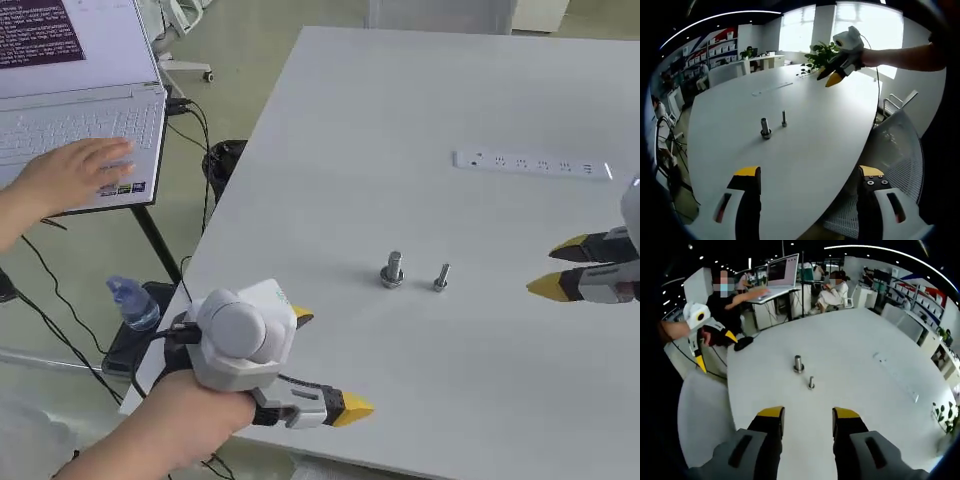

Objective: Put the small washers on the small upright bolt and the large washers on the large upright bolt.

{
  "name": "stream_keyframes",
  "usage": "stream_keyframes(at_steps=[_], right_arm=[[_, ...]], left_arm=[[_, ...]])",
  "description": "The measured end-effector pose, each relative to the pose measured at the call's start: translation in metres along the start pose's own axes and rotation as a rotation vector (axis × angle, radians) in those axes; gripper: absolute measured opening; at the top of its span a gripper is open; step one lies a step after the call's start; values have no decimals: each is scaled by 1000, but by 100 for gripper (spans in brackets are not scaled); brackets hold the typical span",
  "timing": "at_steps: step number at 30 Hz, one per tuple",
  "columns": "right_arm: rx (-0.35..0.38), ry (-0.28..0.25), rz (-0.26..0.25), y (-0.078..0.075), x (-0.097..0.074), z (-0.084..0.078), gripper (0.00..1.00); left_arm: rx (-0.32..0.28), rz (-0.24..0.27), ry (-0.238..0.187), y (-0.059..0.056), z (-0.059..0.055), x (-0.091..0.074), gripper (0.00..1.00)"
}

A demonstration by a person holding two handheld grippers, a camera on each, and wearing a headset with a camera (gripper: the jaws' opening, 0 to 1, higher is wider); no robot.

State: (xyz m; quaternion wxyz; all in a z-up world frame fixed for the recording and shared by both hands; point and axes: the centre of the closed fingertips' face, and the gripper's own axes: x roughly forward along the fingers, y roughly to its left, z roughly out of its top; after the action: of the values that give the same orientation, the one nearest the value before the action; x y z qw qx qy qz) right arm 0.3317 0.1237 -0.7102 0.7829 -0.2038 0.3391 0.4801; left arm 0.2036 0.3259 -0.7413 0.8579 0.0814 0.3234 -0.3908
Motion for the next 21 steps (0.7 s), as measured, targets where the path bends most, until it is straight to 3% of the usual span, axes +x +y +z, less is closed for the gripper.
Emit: stream_keyframes(at_steps=[1, 8, 13, 17, 19, 21], right_arm=[[14, -31, 7, 5, -4, 3, 40], [61, -105, 26, 33, -25, -2, 44], [117, -177, 13, 48, -40, -5, 48], [147, -190, 0, 57, -47, -14, 50], [153, -200, -13, 61, -52, -20, 52], [177, -220, -17, 65, -57, -24, 54]], left_arm=[[0, 1, -1, -1, 0, -1, 78], [0, -1, -1, -7, 1, -4, 78], [-5, -1, -17, -10, 4, -7, 79], [-36, 6, -56, -9, 11, -12, 81], [-77, 3, -103, -9, 18, -15, 83], [-77, 8, -114, -8, 19, -18, 83]])
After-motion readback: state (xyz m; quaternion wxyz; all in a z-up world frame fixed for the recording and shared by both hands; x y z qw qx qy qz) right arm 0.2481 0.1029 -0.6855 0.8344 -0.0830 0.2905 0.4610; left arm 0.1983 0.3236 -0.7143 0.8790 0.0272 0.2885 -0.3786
